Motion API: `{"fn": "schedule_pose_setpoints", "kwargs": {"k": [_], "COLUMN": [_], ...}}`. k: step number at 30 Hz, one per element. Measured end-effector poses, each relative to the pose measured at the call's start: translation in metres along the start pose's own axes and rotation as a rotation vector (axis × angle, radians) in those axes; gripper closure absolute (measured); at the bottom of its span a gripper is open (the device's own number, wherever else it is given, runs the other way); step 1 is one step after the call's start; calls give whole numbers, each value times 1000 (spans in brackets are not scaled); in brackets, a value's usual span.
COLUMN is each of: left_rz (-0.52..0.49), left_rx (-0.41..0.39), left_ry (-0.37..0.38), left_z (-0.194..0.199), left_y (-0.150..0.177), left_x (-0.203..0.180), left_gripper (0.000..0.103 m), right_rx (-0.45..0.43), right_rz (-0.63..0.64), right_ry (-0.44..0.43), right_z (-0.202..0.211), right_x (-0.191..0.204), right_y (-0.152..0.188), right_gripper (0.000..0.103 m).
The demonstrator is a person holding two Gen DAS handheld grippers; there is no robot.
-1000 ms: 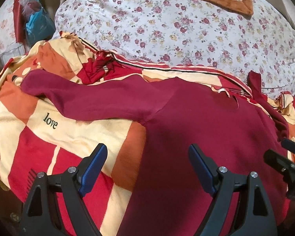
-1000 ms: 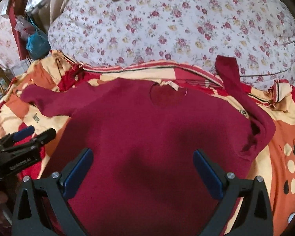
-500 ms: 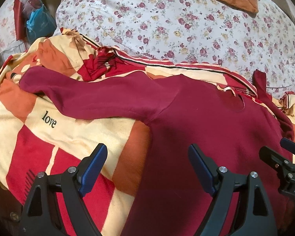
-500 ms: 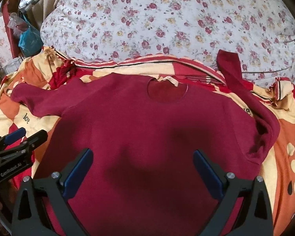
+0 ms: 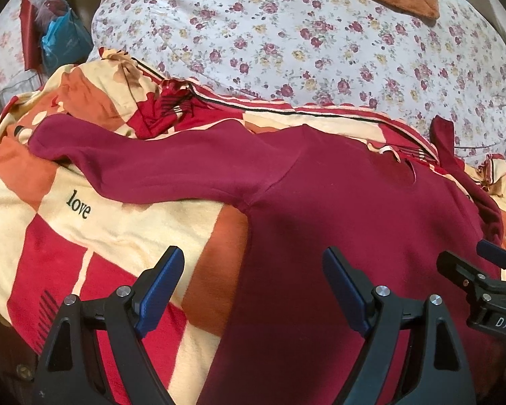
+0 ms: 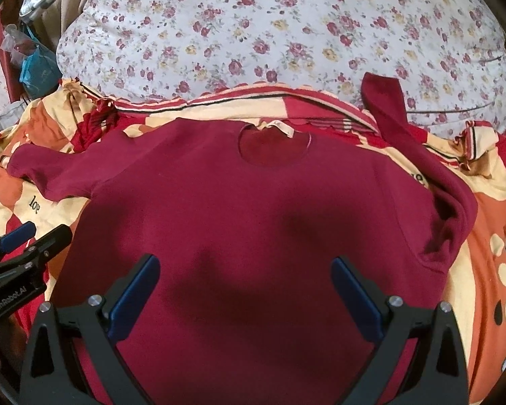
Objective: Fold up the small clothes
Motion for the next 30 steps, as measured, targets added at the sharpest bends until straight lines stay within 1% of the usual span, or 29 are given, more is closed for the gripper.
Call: {"fn": "schedule_pose_setpoints", "kwargs": {"k": [16, 30], "left_rz": [-18, -11], "left_rx": [12, 12], "left_ry": [-19, -32], "left_z": [-9, -14], "left_y": [2, 0], "left_x": [-3, 2], "left_gripper": [36, 36], "right_rx": [36, 53], "right_rz": [-23, -36], "right_ry": [-1, 1], "right_z": [-15, -25], "right_x": [-5, -6], "right_y": [6, 7], "right_gripper": [0, 0]}}
Point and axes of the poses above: each gripper's, at about its wrist camera, not at the fingertips, and z roughly against the way its jaws point, x to its left, y to its underside, the point moved 7 cm from there along -z, roughly the way its jaws point, and after that the axes turned 2 degrees about -y, right-handed, at the moved point
